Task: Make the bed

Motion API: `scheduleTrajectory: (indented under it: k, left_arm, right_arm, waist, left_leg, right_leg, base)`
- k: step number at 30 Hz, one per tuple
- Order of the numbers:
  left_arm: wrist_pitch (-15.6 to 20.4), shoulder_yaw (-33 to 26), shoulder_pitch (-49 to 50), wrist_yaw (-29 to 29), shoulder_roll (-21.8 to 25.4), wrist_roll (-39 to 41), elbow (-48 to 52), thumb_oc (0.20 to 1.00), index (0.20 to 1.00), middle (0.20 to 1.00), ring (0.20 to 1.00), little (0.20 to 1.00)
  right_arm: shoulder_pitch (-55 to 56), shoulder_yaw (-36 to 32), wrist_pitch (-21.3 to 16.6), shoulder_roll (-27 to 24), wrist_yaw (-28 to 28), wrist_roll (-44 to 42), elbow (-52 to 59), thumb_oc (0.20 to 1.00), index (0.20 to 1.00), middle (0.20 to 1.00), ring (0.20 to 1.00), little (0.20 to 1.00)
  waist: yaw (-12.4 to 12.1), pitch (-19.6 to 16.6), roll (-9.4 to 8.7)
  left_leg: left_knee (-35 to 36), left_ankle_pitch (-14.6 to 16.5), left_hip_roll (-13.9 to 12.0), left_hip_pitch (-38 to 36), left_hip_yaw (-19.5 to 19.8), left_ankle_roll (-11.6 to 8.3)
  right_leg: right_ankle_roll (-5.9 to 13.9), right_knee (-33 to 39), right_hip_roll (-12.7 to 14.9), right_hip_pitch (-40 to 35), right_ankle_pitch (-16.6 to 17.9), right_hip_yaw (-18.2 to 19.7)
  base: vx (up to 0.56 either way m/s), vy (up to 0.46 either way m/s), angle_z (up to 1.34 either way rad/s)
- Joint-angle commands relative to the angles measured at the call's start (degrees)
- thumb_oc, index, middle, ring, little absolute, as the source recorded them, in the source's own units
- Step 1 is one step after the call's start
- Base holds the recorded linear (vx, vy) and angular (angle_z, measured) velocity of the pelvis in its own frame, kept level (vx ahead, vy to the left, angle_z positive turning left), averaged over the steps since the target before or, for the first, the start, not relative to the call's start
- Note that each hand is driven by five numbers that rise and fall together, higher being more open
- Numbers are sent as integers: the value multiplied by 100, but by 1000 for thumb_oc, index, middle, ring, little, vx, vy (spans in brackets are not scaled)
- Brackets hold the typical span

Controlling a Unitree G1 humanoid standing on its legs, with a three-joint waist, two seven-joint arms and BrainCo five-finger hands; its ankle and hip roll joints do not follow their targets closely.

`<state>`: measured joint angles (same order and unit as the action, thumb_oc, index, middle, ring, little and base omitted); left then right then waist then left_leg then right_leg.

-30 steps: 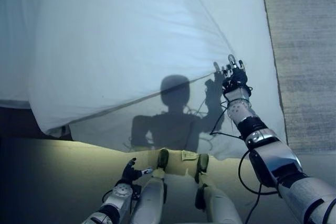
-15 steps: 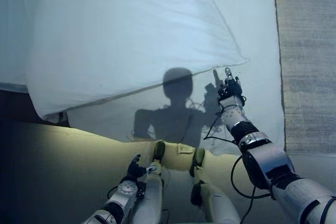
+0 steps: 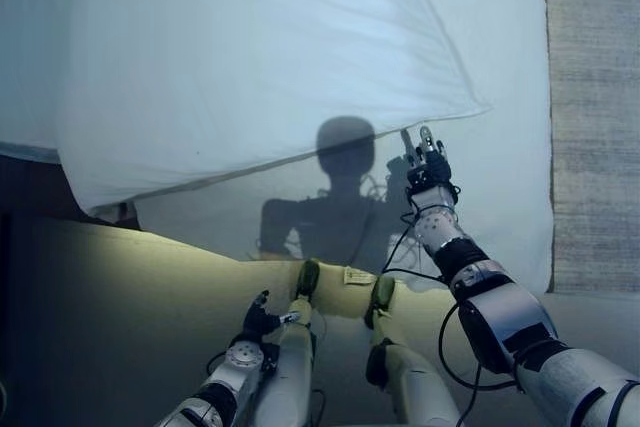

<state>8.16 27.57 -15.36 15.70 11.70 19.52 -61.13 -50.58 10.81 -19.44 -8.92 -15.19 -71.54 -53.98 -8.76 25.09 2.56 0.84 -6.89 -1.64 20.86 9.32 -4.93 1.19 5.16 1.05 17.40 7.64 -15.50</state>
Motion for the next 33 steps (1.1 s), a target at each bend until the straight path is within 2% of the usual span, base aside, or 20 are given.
scheduleTrajectory:
  k: [1,10,13,19,25,33]
  left_arm:
    - [81,142,-160,-22,1,133,21,1000,1000,1000,1000,1000]
    - [101,255,-190,-118,91,168,66,1000,1000,1000,1000,1000]
    - [101,347,-222,-167,126,174,139,1000,1000,1000,1000,1000]
    - [119,458,-278,-191,165,225,277,1000,1000,1000,1000,1000]
    - [112,558,-288,-213,178,189,338,1000,1000,1000,1000,1000]
    - [61,705,-354,-90,143,202,454,1000,1000,1000,1000,1000]
  right_arm:
    - [-262,70,-148,-128,235,-86,379,1000,1000,1000,1000,1000]
    - [-1063,-212,-100,-539,147,-121,-318,1000,1000,1000,1000,1000]
    - [-1471,-344,36,-872,90,-144,-873,1000,1000,1000,1000,1000]
    - [-1879,-552,63,-1273,58,-322,-1290,1000,1000,1000,1000,1000]
    - [-2022,-689,-2,-1552,18,-444,-1440,1000,1000,1000,1000,1000]
    - [-2278,-1270,-303,-1794,-453,-988,-1824,1000,1000,1000,1000,1000]
  waist:
    - [-16,58,-240]
    - [-231,131,-104]
    - [-338,151,-33]
    - [-478,177,86]
    - [-530,186,184]
    - [-578,192,366]
  left_leg:
    - [-45,82,365,26,-136,123]
    - [-55,83,413,146,17,113]
    - [-16,57,435,201,100,106]
    - [22,18,464,292,193,90]
    - [11,13,503,358,257,89]
    - [18,4,533,471,331,94]
  right_leg:
    - [499,-145,372,16,-40,320]
    - [512,-240,426,75,-133,165]
    - [523,-274,445,108,-162,75]
    - [544,-309,476,161,-211,-44]
    - [554,-392,511,216,-279,-127]
    - [541,-644,574,395,-437,-196]
  base:
    - [5,6,14]
    - [12,-5,15]
    - [30,-8,13]
    - [15,-7,12]
    - [12,3,12]
    - [14,15,9]
